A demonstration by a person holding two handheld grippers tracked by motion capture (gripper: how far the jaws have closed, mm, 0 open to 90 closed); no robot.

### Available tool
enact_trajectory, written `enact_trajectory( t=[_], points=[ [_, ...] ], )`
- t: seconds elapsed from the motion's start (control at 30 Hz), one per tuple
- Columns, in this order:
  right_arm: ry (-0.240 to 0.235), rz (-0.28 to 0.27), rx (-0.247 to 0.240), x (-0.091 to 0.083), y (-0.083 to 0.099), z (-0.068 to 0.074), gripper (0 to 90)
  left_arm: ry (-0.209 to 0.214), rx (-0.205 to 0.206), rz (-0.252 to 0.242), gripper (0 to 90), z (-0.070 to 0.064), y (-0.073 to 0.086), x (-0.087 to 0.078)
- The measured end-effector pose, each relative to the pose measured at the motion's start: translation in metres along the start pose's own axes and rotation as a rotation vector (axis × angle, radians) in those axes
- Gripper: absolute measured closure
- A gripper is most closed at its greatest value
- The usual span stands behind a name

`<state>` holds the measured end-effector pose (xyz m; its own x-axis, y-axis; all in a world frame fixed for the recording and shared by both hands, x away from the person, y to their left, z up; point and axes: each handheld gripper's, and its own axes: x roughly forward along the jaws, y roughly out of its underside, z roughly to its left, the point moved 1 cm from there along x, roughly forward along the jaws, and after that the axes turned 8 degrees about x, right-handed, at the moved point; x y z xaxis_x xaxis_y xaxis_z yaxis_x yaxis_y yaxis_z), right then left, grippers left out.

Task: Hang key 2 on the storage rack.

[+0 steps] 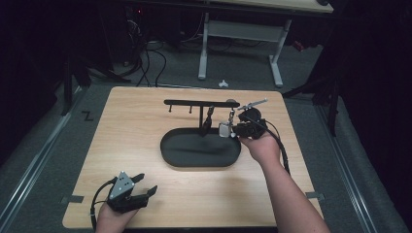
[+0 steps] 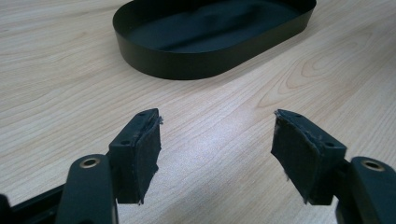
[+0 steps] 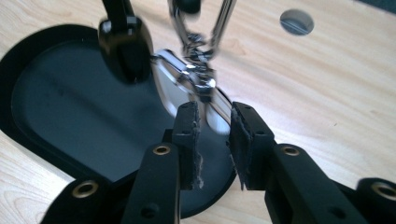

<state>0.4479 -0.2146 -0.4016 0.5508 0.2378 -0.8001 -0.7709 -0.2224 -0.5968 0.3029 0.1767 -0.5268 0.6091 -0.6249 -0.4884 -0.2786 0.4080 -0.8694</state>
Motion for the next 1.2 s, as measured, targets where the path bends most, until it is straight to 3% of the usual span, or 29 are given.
enact_trajectory(
  t=[0.17, 0.47, 0.6, 0.8, 0.83, 1.03, 1.2],
  points=[
    [-0.002, 0.011, 0.001, 0.006, 0.011, 0.001, 67.9, 0.005, 0.000, 0.006, 33.0, 0.000, 0.000, 0.001],
    [-0.017, -0.009, 0.017, 0.017, 0.051, 0.003, 56.3, 0.012, 0.006, 0.018, 32.6, -0.002, 0.000, 0.004],
    [-0.022, -0.053, 0.029, 0.018, 0.074, 0.002, 49.9, 0.019, 0.012, 0.029, 32.6, -0.003, 0.001, 0.006],
    [-0.011, -0.105, 0.045, 0.016, 0.107, -0.003, 47.6, 0.027, 0.016, 0.035, 32.8, -0.004, 0.001, 0.008],
    [-0.008, -0.130, 0.059, 0.014, 0.120, -0.007, 46.5, 0.028, 0.018, 0.037, 32.8, -0.004, 0.001, 0.008],
    [-0.007, -0.203, 0.101, 0.005, 0.157, -0.022, 43.6, 0.026, 0.018, 0.043, 32.9, -0.004, 0.002, 0.010],
    [-0.008, -0.273, 0.130, -0.009, 0.192, -0.026, 38.1, 0.034, 0.009, 0.048, 32.9, -0.004, 0.003, 0.013]
  ],
)
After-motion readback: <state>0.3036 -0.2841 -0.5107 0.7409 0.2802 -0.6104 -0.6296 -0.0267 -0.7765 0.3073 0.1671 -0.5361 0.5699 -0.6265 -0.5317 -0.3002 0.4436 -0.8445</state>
